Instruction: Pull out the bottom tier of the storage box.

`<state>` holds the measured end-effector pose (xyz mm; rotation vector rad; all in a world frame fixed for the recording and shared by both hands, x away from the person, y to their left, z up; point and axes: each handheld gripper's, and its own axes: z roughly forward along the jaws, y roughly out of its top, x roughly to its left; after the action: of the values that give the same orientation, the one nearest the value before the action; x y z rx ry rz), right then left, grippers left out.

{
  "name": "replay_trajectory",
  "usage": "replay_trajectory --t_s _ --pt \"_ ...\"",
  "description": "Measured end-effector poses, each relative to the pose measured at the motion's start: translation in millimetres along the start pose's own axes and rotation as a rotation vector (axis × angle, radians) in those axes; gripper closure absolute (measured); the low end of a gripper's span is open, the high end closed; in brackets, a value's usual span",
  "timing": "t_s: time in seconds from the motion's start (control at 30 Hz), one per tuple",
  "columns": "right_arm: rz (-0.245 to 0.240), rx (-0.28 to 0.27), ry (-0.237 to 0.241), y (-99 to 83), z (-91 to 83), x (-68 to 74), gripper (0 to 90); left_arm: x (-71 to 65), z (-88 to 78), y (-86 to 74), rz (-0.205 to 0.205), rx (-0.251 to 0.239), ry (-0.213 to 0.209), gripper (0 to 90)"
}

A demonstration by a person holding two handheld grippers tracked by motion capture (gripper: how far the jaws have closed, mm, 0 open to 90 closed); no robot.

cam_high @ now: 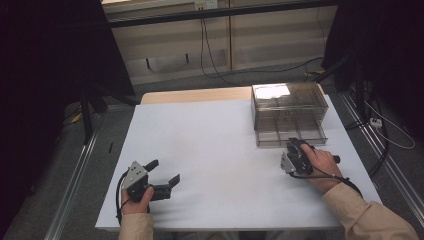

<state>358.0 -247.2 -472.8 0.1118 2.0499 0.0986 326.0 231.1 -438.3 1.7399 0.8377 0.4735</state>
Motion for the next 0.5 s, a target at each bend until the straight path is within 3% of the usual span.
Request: replay_trajectory --t_s 0.2,0.5 --pt "-0.002 -0.022 -0.005 2.9 -4.9 -1.7 63.5 -0.1 0.1 0.0 -0.001 -0.001 0.0 2.8" --pt "0.085 -0.045 -0.02 2.7 -14.7 -8.7 59.0 -0.3 0.1 -0.1 -0.002 0.0 0.0 2.8"
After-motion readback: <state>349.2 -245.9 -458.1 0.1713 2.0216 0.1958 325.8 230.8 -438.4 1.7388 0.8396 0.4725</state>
